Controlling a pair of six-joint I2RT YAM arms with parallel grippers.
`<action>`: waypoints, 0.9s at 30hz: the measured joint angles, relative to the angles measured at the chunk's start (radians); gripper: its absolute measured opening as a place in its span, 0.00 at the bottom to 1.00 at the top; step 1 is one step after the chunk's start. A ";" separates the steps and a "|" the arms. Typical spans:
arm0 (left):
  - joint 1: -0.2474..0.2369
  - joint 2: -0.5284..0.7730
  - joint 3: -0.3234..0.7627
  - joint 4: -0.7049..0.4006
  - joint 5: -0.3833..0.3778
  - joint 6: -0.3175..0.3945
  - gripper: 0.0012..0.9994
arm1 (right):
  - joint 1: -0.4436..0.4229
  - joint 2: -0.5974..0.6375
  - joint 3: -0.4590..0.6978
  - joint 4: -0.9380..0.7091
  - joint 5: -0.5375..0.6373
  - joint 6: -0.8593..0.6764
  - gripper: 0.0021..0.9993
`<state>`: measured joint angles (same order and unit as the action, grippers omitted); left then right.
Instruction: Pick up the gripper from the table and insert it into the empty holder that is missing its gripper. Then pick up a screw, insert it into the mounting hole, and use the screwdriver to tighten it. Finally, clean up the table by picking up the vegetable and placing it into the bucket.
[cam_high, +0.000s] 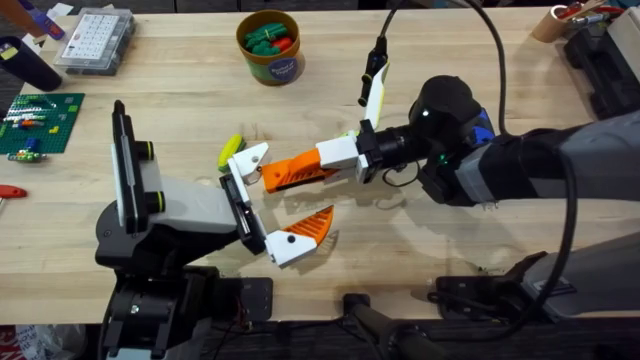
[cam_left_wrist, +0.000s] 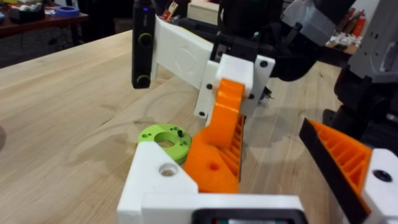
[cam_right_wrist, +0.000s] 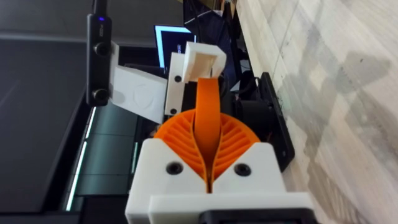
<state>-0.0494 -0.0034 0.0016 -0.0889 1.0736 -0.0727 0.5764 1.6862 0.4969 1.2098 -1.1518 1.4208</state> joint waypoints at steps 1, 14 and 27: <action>0.001 0.003 0.002 -0.005 -0.004 0.000 0.99 | 0.000 0.002 -0.001 -0.007 -0.001 0.001 0.01; 0.002 0.003 0.004 -0.012 0.003 0.000 0.99 | -0.008 0.002 -0.002 -0.002 -0.033 0.052 0.02; 0.002 0.003 0.004 -0.019 0.032 0.000 0.99 | -0.063 0.002 0.007 -0.002 -0.184 0.075 0.02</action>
<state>-0.0479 0.0000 0.0055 -0.1083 1.1060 -0.0731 0.5137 1.6886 0.5039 1.2081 -1.3355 1.4962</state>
